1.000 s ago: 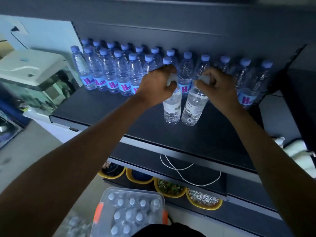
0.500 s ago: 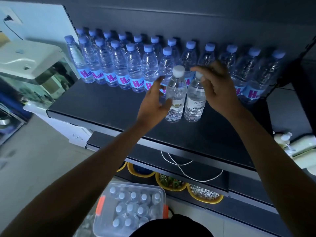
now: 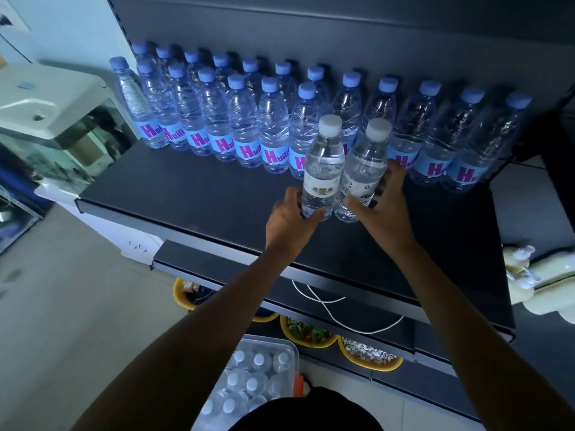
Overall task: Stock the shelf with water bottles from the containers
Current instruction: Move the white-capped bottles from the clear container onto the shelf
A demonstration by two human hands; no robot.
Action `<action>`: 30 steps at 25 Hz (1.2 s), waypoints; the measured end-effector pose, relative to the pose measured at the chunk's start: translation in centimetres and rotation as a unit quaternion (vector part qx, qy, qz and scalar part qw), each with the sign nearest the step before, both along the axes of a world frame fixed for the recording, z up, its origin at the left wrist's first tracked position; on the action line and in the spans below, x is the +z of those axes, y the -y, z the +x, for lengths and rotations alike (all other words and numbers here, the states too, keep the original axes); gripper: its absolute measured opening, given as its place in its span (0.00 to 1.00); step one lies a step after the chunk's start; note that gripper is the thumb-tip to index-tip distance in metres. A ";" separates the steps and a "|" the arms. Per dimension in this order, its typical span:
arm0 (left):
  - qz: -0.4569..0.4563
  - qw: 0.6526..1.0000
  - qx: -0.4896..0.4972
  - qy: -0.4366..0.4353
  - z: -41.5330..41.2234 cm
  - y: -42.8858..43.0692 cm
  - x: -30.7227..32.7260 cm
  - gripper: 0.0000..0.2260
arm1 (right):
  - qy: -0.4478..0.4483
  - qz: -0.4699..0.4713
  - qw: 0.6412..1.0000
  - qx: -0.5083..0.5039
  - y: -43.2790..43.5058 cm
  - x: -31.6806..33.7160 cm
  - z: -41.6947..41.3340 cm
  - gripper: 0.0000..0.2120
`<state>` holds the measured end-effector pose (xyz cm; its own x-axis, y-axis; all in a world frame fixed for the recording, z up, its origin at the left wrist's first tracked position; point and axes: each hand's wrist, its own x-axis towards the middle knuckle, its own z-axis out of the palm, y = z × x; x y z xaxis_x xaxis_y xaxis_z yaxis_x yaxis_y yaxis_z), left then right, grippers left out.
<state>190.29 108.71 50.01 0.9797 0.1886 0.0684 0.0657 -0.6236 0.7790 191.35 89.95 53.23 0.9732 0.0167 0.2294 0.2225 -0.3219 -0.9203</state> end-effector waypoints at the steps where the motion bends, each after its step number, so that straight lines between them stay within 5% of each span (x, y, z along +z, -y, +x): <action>1: -0.003 1.000 0.002 0.001 0.4 0.0 -0.1 0.23 | -0.006 0.006 1.000 0.007 0.2 -0.7 0.1 0.38; 5: 0.007 1.000 0.012 -0.004 1.8 0.1 -0.3 0.21 | -0.029 -0.006 0.997 0.067 2.3 -2.1 1.4 0.31; 10: 0.050 0.998 0.025 0.016 2.5 0.7 -0.4 0.20 | -0.030 -0.111 0.993 -0.026 0.5 -2.3 2.3 0.45; 19: -0.006 0.995 0.098 -0.001 3.8 2.4 -0.4 0.16 | -0.045 -0.001 0.999 0.025 1.6 -4.3 3.9 0.40; 24: 0.003 0.992 0.125 -0.017 4.4 3.6 -0.1 0.15 | 0.007 -0.085 0.995 -0.057 0.0 -5.0 5.7 0.40; 30: 0.064 0.993 0.089 -0.041 5.9 3.9 0.2 0.20 | 0.003 0.010 0.995 -0.099 0.2 -5.6 7.2 0.27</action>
